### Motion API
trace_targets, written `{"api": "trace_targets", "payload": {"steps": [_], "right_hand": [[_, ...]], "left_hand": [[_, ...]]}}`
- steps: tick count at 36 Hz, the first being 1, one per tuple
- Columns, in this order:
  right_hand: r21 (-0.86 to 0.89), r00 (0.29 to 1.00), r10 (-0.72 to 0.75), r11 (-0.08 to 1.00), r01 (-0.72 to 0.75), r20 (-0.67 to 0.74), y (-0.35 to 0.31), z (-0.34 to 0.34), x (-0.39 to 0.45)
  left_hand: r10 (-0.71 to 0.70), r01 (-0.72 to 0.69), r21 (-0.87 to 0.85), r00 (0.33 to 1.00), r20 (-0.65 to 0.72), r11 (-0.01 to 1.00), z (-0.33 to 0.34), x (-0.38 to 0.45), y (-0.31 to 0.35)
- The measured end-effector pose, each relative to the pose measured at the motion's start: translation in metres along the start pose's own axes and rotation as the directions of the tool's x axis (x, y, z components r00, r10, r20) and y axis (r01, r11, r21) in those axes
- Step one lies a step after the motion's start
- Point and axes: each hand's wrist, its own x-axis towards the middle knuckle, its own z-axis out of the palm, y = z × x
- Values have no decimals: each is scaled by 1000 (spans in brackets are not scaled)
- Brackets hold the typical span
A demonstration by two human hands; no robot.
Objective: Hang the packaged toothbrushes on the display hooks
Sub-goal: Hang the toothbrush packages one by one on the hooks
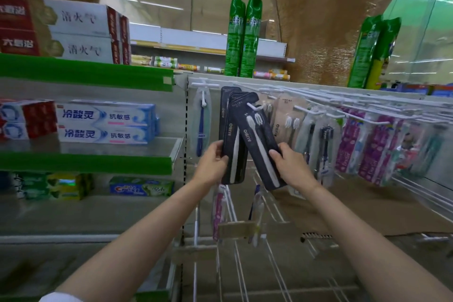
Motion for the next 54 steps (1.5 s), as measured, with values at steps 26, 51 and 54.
{"api": "trace_targets", "payload": {"steps": [26, 51, 54], "right_hand": [[240, 999, 22, 970, -31, 39, -18, 33, -11], [239, 931, -183, 965, 108, 316, -102, 76, 33], [175, 946, -113, 983, 61, 305, -91, 84, 53]], "left_hand": [[43, -33, 171, 998, -55, 985, -3, -16, -17], [-139, 151, 140, 986, -90, 979, -39, 106, -24], [-95, 103, 152, 994, -59, 983, -21, 111, -30]]}}
